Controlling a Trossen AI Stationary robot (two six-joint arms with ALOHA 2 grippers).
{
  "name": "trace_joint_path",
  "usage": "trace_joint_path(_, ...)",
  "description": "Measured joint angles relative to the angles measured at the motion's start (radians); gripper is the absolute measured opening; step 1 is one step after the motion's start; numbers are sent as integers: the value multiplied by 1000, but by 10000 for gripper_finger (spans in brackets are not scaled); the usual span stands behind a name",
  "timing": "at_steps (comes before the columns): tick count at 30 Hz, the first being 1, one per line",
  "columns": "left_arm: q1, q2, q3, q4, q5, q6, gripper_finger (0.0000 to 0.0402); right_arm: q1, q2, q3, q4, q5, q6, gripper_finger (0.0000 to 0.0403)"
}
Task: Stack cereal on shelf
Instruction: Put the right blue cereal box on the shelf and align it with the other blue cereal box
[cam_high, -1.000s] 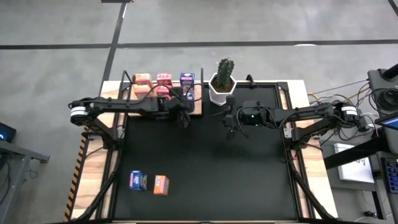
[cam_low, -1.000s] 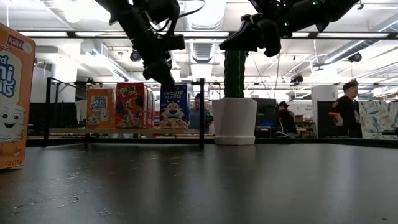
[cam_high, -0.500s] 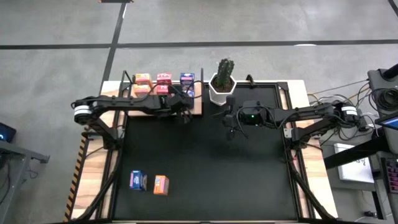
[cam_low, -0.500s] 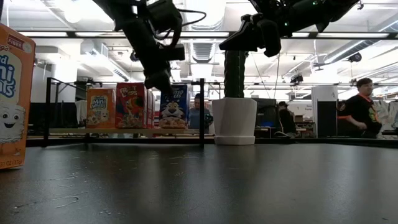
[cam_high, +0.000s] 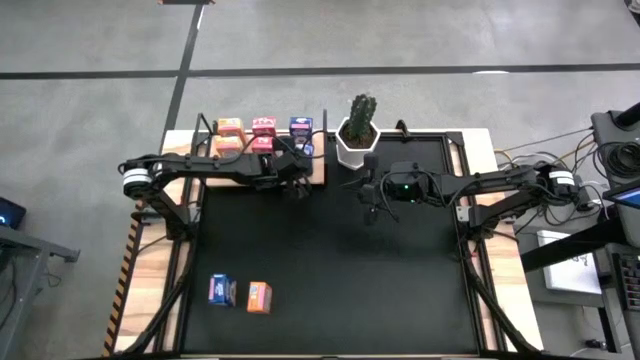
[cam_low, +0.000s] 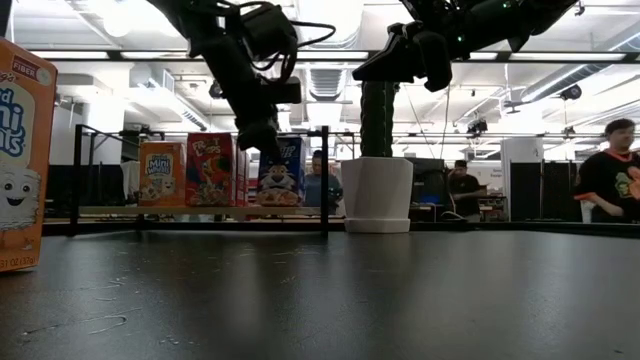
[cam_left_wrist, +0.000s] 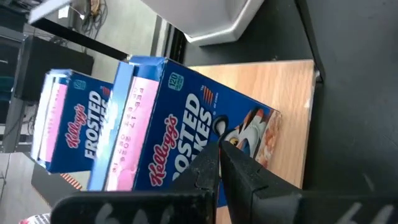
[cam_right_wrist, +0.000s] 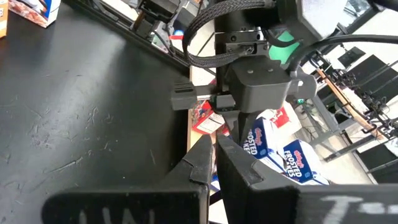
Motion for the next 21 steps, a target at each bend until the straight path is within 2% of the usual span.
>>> trace_joint_path(12,0,0,0,4,2,-18,0,0,0,0,0,0,0,11)
trace_joint_path(21,-1,0,0,-10,89,-66,0,0,0,0,0,0,0,11)
